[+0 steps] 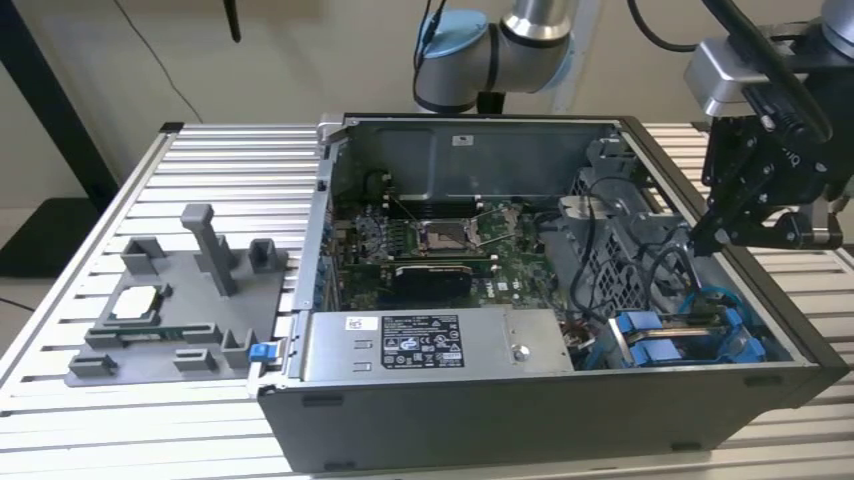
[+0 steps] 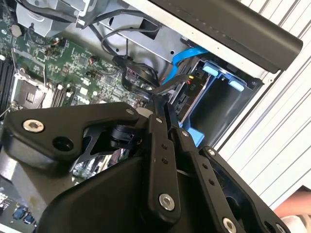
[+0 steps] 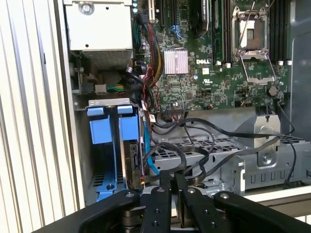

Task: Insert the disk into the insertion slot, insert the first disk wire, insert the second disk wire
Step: 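Insert the second disk wire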

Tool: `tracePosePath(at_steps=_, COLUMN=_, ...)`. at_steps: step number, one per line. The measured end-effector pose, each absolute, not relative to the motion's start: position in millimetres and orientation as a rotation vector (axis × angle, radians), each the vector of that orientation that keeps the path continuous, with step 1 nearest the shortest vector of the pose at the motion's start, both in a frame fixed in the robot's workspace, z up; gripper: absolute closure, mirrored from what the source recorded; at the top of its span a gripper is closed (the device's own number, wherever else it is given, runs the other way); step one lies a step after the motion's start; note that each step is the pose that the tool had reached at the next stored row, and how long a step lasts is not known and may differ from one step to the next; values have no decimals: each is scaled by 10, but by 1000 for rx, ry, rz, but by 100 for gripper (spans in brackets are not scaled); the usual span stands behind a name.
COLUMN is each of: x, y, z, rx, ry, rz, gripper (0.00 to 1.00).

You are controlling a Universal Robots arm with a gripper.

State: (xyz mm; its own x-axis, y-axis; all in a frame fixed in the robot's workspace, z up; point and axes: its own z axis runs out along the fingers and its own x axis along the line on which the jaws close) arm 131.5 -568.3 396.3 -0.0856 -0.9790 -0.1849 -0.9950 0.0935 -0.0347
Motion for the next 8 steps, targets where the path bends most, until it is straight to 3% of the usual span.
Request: tracePosePath(at_steps=8, x=1311, y=-5683, z=3953, rx=-2008, ry=2199, rz=148, gripper=100)
